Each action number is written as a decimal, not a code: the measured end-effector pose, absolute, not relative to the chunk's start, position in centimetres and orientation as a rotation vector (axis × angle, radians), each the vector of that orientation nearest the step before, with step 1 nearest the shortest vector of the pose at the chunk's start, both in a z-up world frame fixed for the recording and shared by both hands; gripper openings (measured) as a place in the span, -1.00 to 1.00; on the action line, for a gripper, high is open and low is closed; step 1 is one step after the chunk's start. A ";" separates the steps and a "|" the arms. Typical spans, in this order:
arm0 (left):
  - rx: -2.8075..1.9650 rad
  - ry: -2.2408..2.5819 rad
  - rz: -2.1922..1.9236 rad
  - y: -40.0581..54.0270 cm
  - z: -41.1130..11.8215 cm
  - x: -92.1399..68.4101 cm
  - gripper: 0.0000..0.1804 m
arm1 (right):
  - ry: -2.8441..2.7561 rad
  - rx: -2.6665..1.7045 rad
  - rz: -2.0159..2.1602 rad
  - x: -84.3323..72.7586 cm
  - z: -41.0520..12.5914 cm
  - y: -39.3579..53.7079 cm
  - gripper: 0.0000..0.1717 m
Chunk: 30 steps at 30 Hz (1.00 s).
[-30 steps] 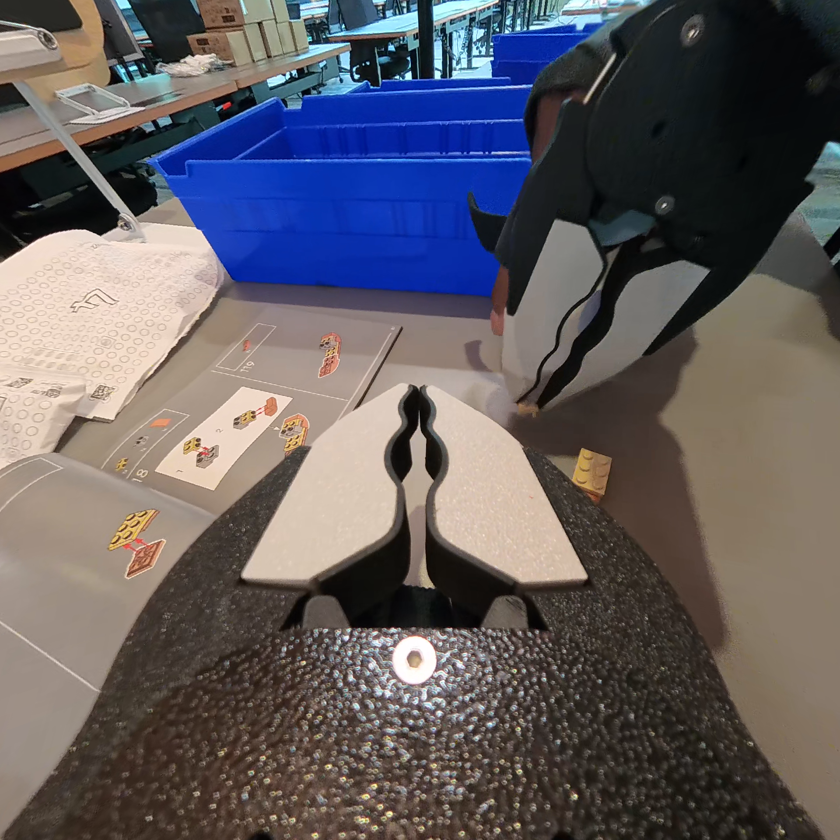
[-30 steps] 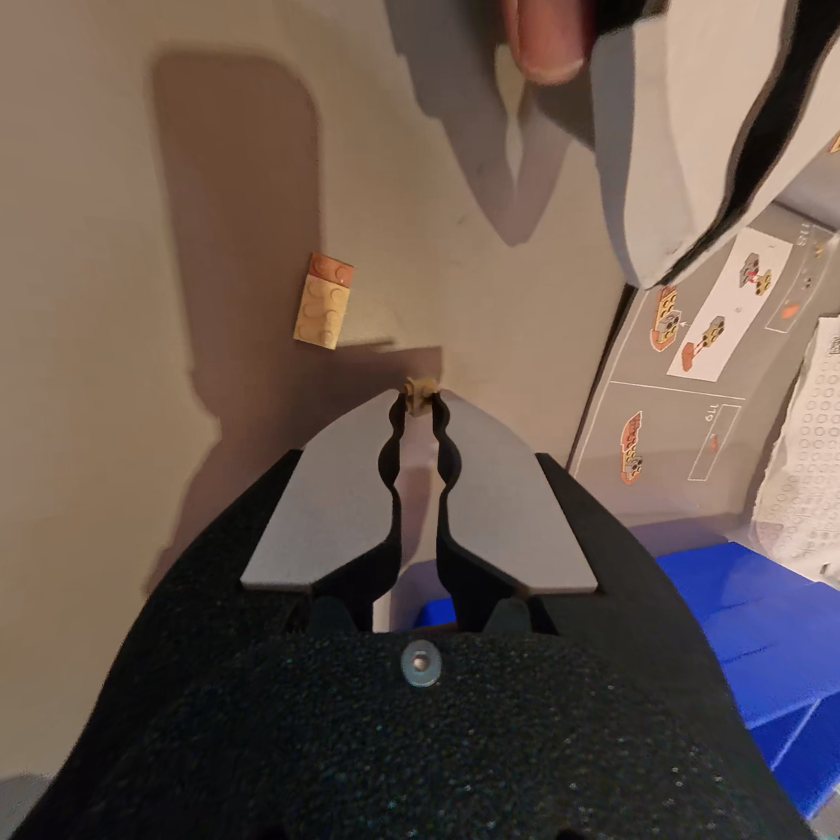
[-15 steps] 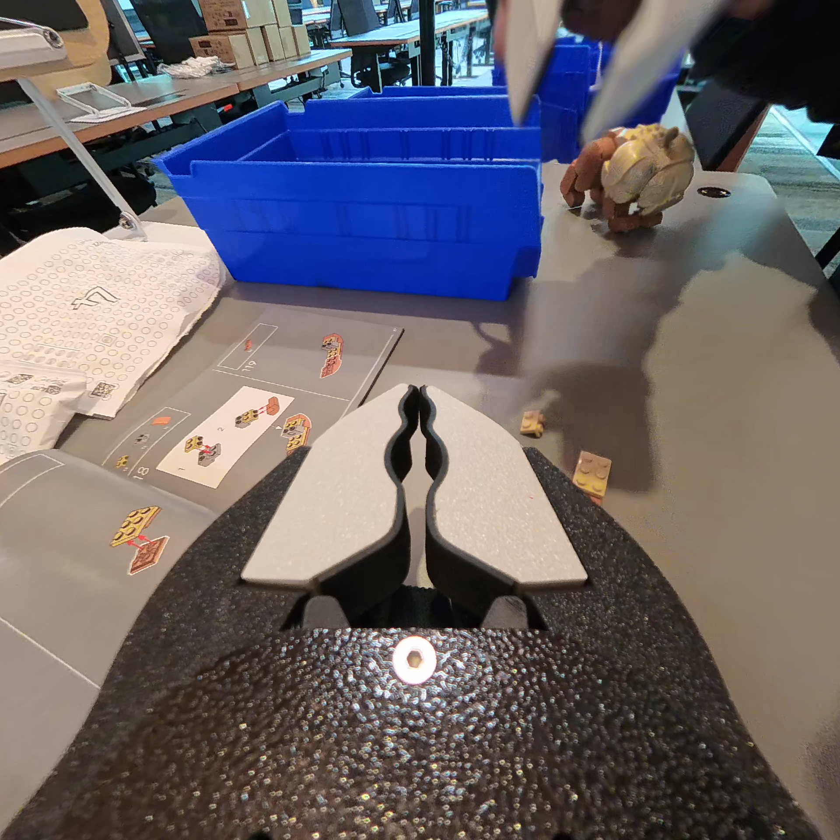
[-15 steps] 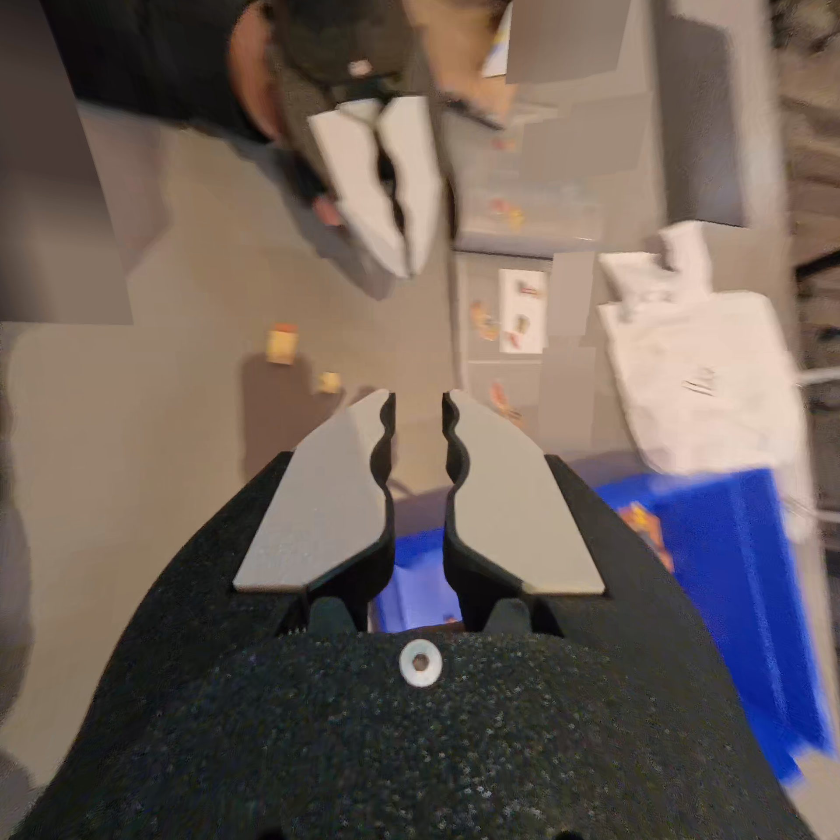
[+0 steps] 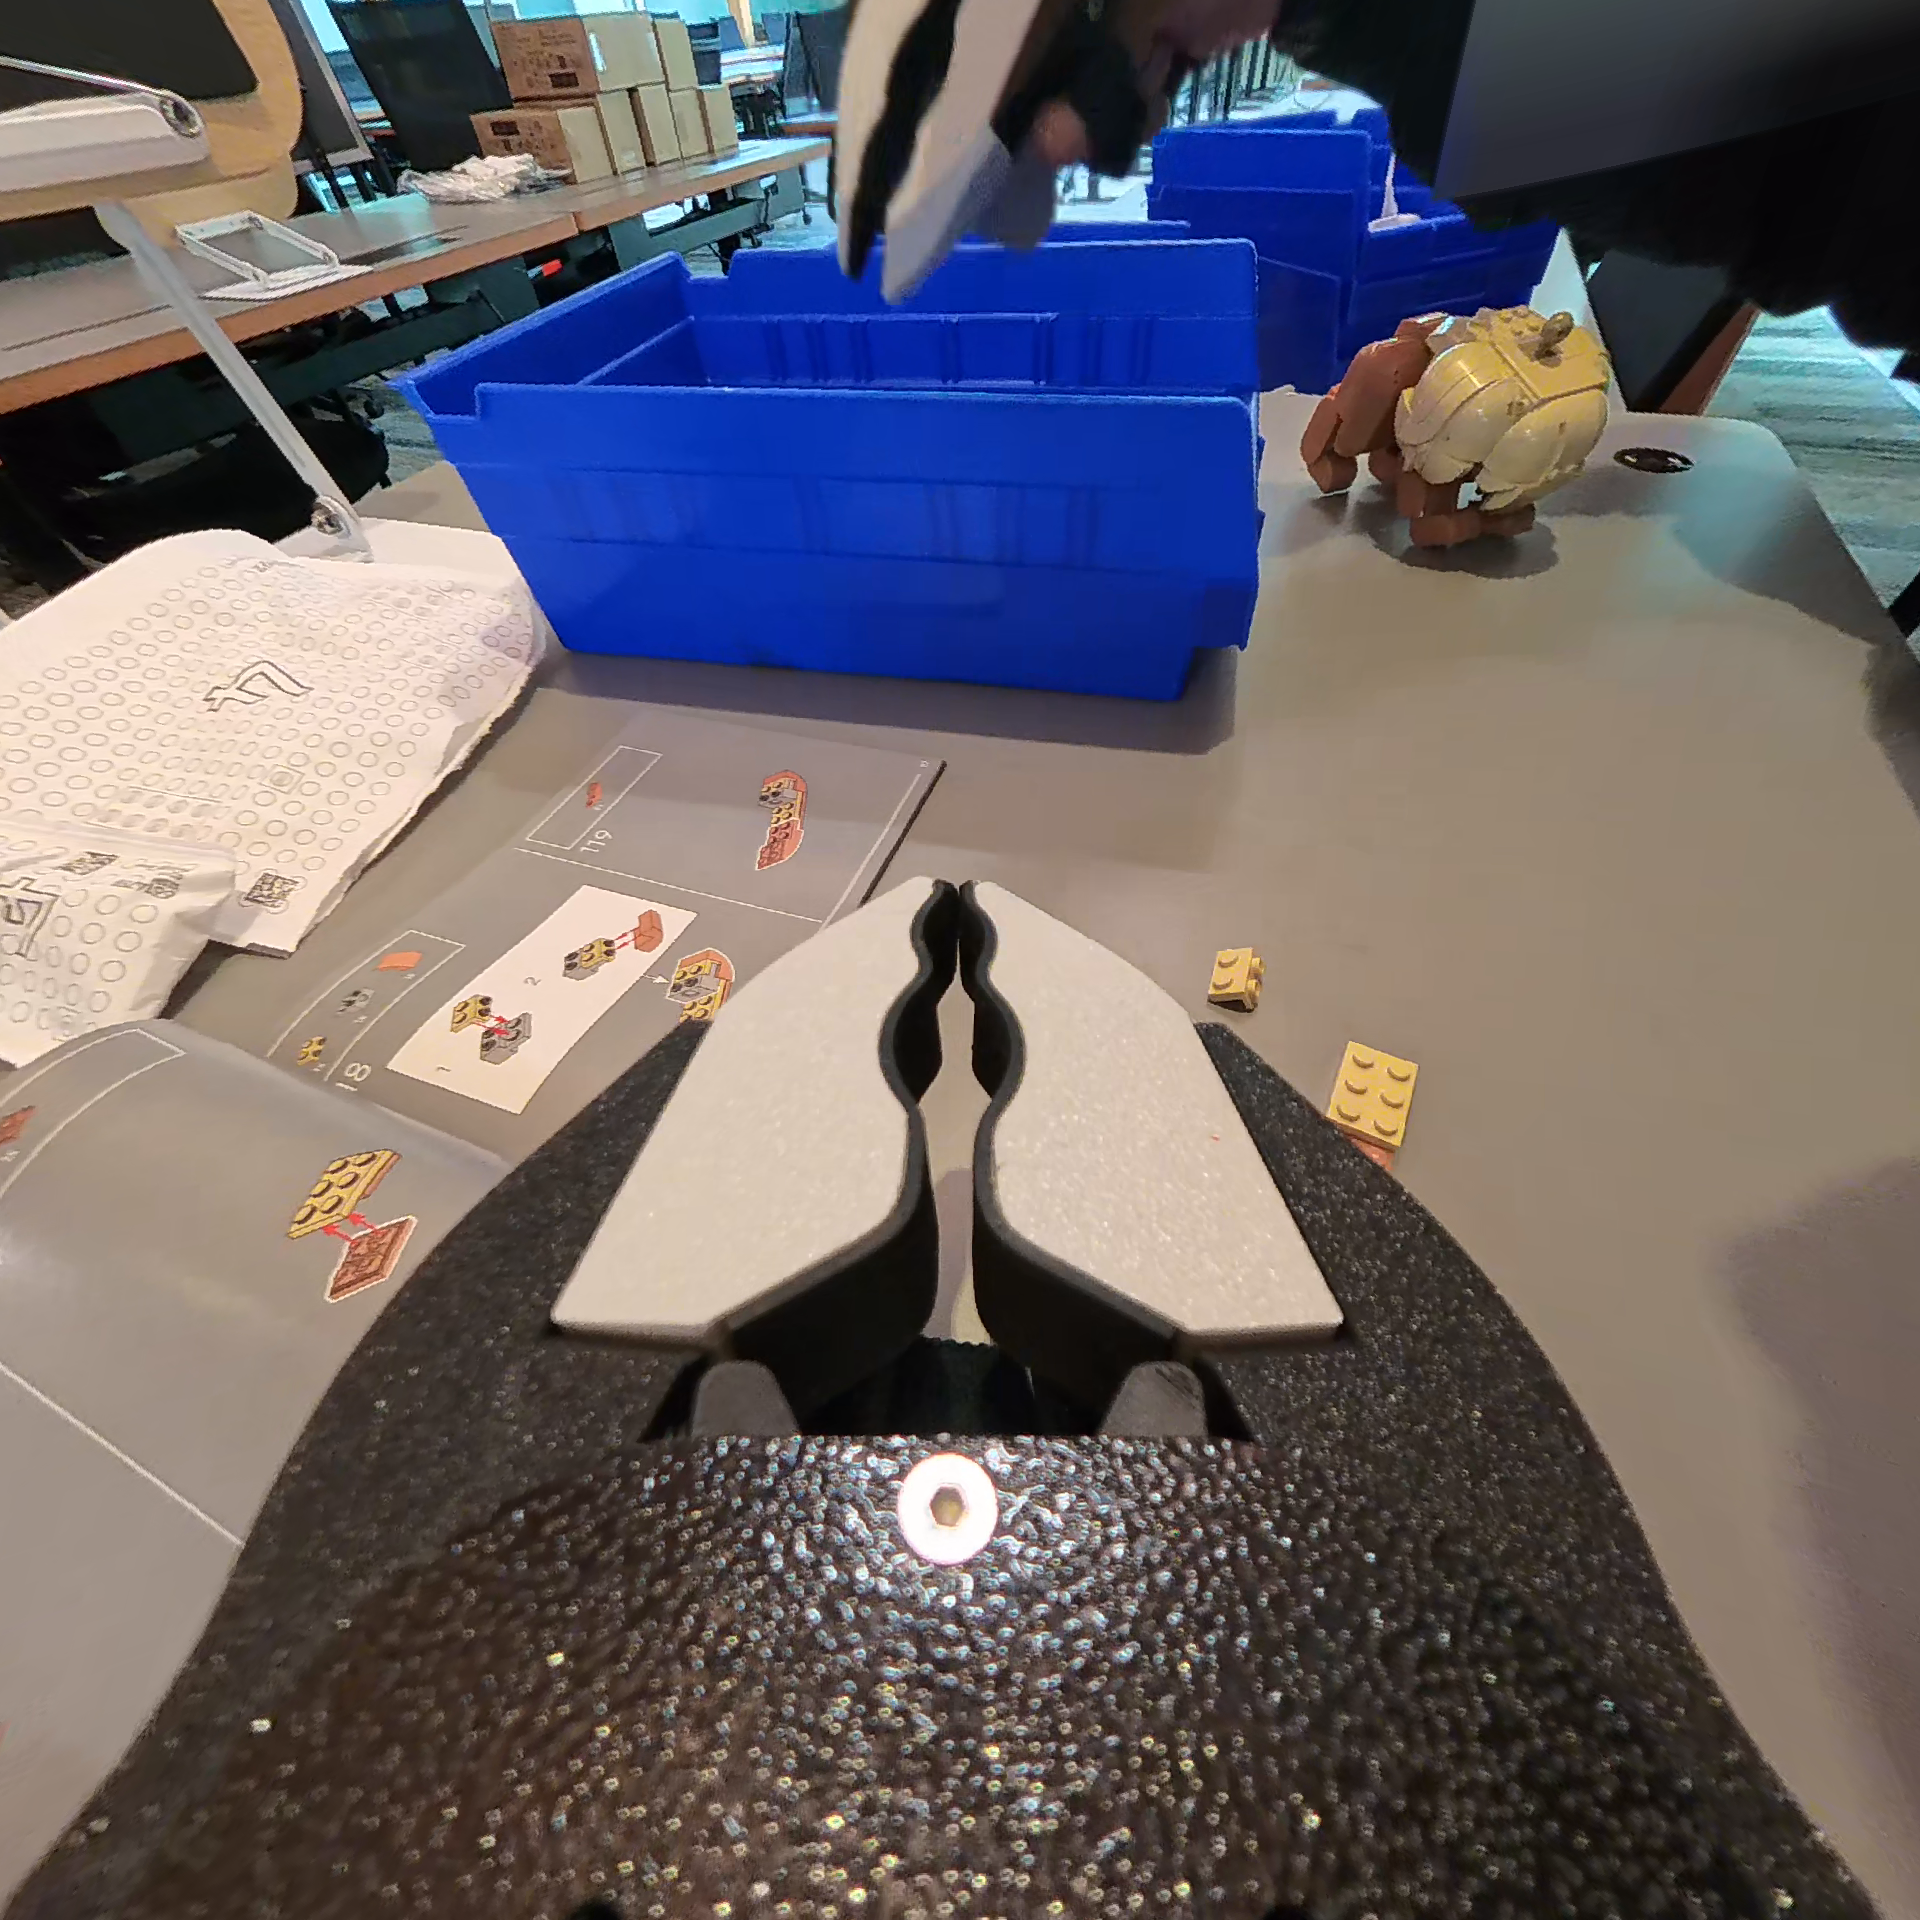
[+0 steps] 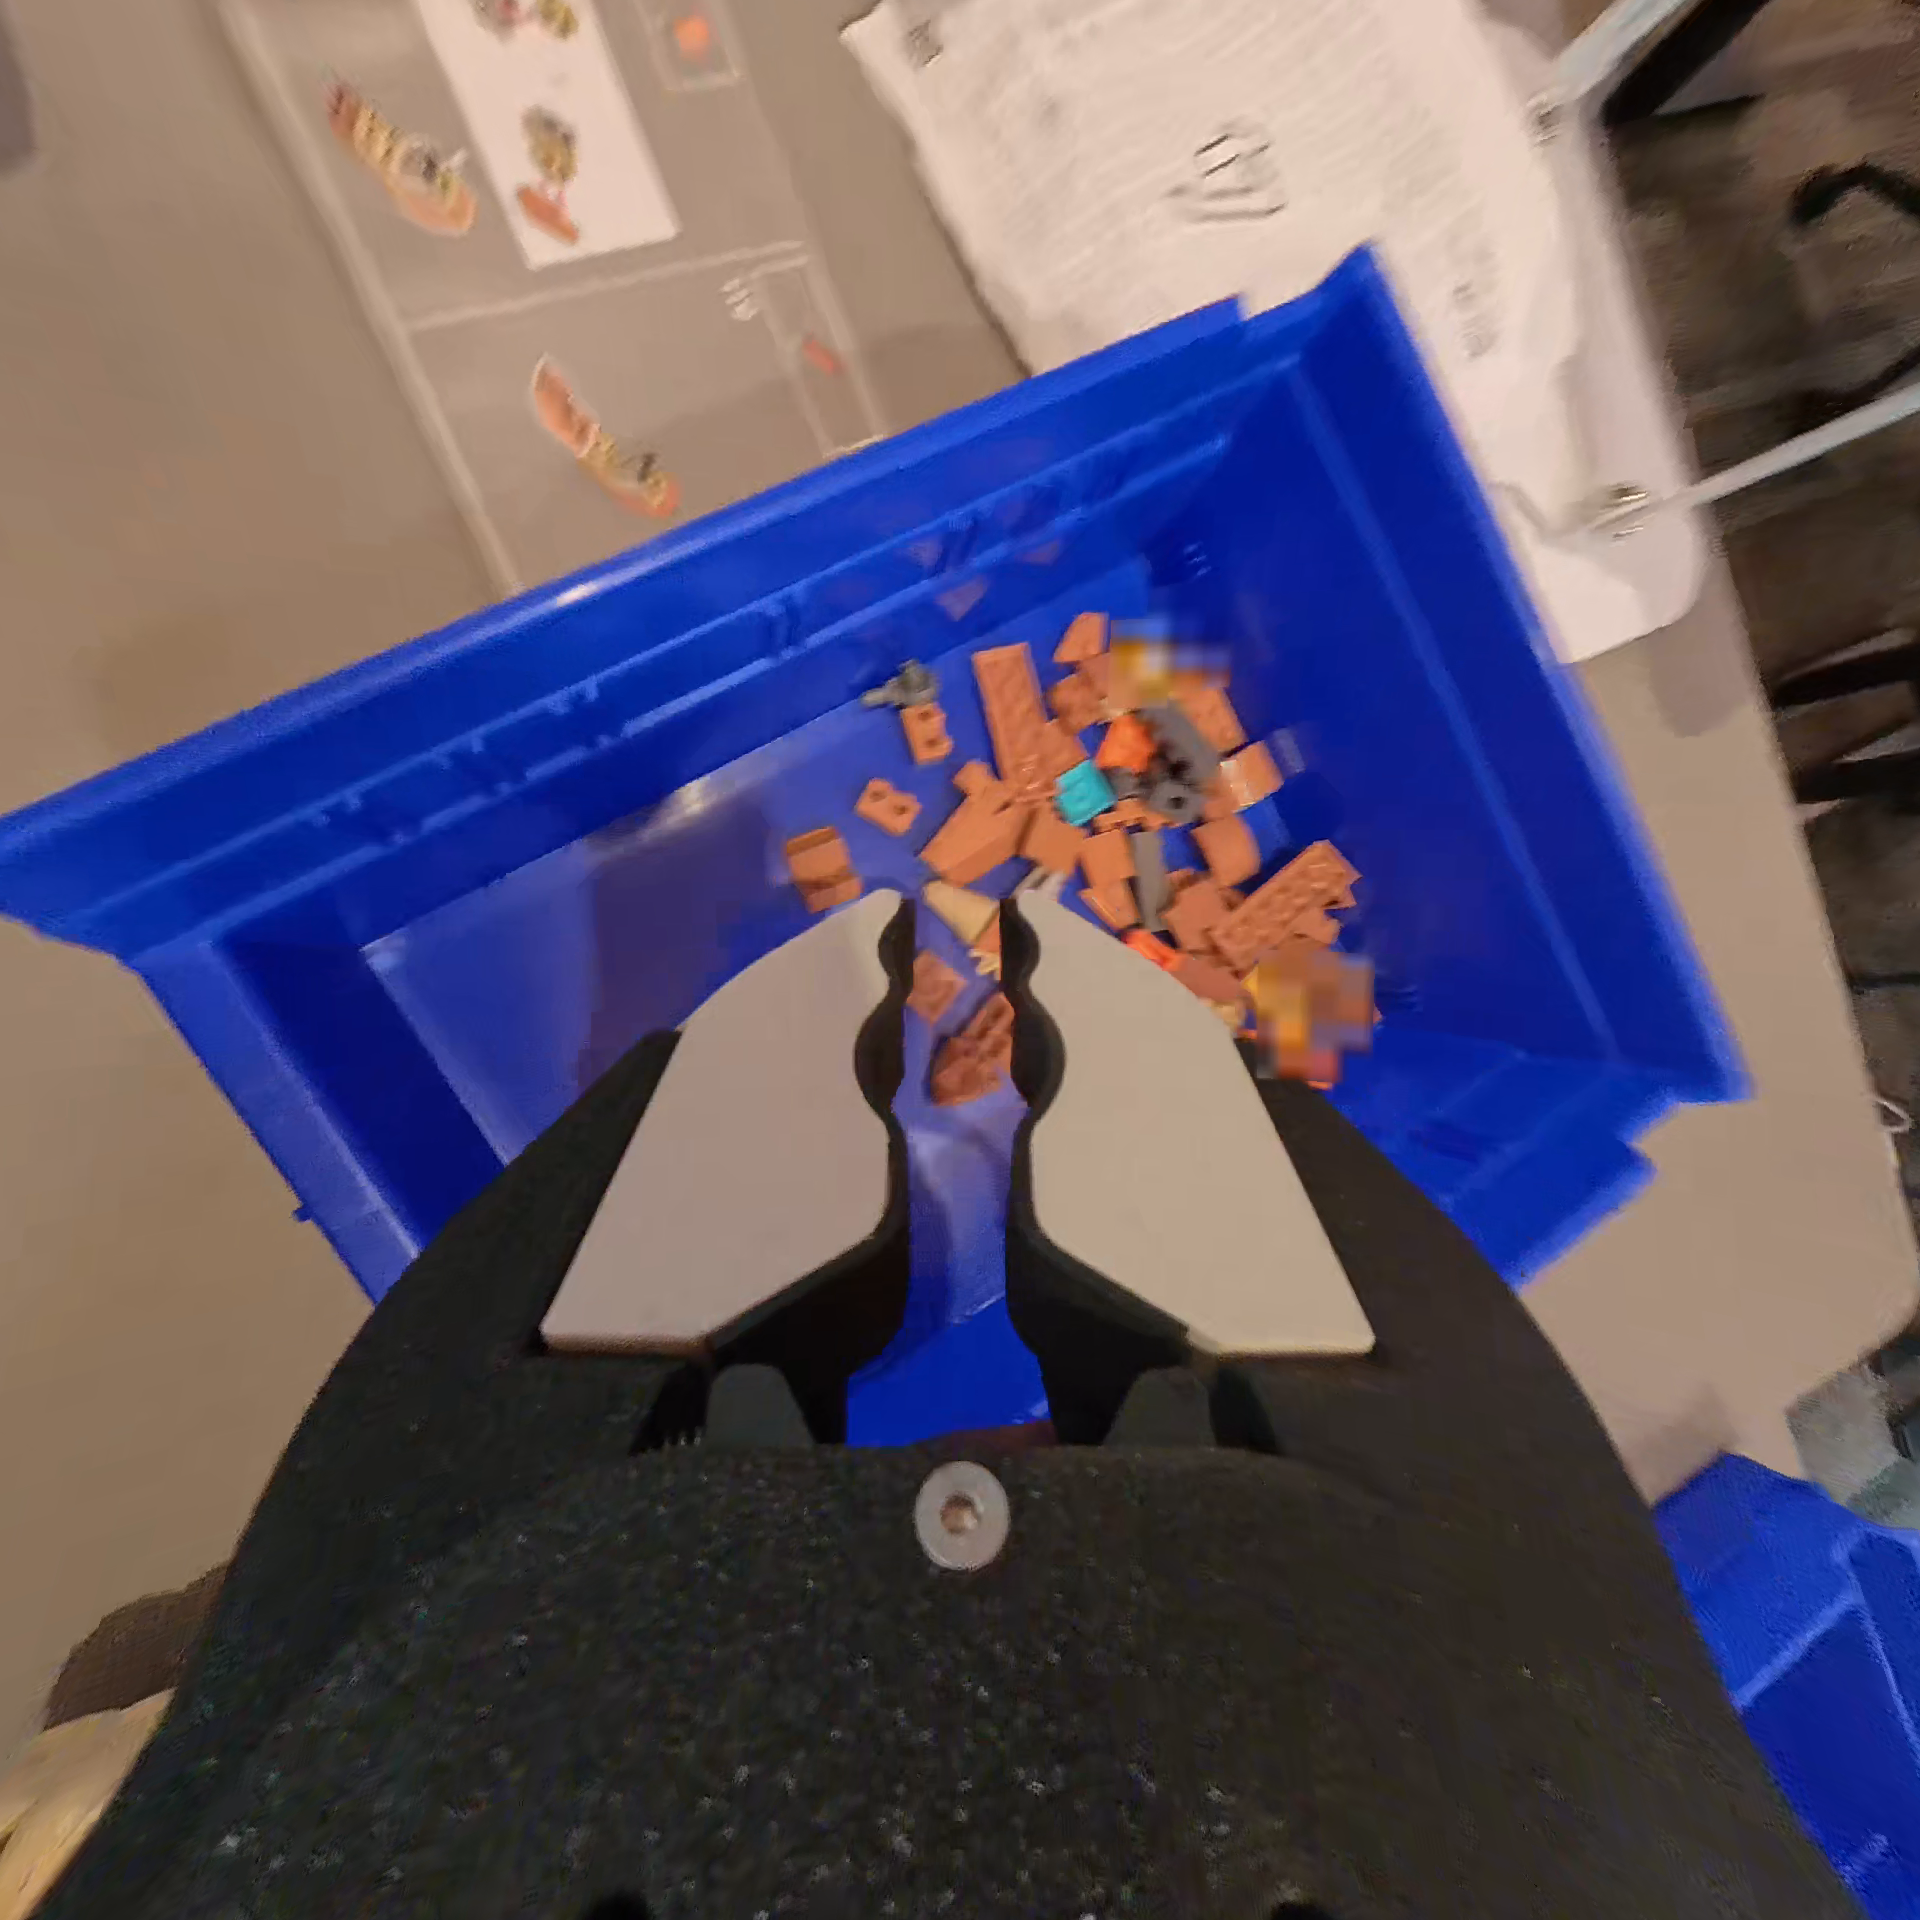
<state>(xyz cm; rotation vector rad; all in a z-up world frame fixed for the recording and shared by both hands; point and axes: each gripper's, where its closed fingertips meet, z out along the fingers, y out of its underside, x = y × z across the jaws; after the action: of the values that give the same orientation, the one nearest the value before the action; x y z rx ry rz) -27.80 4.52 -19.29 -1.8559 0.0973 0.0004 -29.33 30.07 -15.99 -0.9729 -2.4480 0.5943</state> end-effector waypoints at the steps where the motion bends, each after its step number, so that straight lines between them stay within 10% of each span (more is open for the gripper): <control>1: -1.853 0.096 0.000 4.5 -19.3 -27.8 -1.00 | -2.482 -0.959 0.577 -28.8 -17.0 29.6 -0.82; 30: -1.857 0.139 0.007 4.5 -19.4 -27.3 -1.00 | -2.578 -1.310 0.229 -33.3 -25.0 32.9 -0.96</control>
<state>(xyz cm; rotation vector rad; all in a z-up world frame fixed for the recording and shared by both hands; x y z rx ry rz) -27.32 4.46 -19.37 -1.8571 0.1386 0.0074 -33.26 32.87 -25.01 -1.3102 -2.5778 0.2293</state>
